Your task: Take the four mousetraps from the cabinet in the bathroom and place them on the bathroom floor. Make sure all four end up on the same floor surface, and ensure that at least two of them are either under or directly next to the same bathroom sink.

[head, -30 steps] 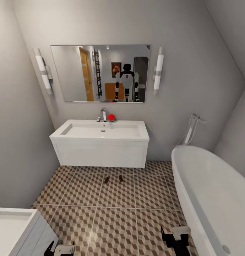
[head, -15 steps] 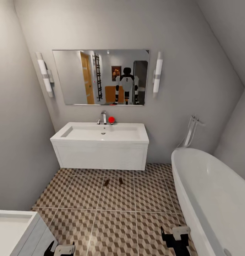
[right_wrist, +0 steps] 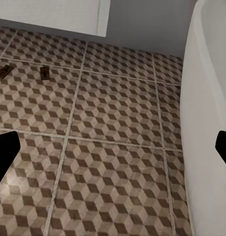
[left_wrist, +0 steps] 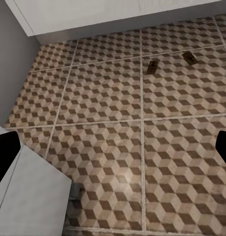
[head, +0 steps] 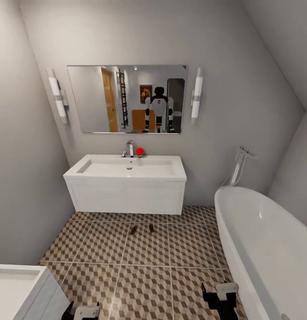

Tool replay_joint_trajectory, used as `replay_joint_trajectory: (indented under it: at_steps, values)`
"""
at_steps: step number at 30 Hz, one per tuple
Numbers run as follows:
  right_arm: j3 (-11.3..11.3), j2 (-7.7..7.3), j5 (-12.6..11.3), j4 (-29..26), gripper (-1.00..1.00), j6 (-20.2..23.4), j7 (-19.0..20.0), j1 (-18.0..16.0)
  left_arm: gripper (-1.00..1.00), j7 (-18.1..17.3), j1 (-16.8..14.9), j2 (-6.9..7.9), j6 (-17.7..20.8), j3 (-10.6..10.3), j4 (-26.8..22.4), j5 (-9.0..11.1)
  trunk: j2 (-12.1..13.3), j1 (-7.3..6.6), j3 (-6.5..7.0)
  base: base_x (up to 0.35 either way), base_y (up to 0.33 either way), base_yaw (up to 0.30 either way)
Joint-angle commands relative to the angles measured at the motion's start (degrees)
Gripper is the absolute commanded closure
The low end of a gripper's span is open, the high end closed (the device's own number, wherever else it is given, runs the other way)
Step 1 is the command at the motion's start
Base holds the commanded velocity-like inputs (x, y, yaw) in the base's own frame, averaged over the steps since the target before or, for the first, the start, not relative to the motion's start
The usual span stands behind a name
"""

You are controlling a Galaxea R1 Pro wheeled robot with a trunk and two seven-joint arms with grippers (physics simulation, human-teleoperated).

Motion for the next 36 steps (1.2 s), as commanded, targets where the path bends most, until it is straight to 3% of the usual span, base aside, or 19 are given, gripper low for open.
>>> replay_joint_trajectory:
  at_steps: [1,14,36]
  values:
    - [0.5,0.00,-0.2,0.0,-1.00,-0.1,-0.3,0.0,-1.00,0.2,-0.1,-0.06,-0.3,-0.5,0.2,0.2,-0.1,0.04,-0.13,0.000,0.000,0.000]
    - [0.5,0.00,-0.2,0.0,-1.00,-0.1,-0.3,0.0,-1.00,0.2,-0.1,-0.18,-0.2,-0.5,0.2,0.2,-0.1,0.04,-0.11,-0.038,0.000,0.000]
    - [0.5,0.00,-0.2,0.0,-1.00,-0.1,-0.4,0.0,-1.00,0.0,-0.1,-0.10,0.7,-0.5,0.2,0.2,-0.1,0.04,-0.11,-0.316,0.000,0.000]
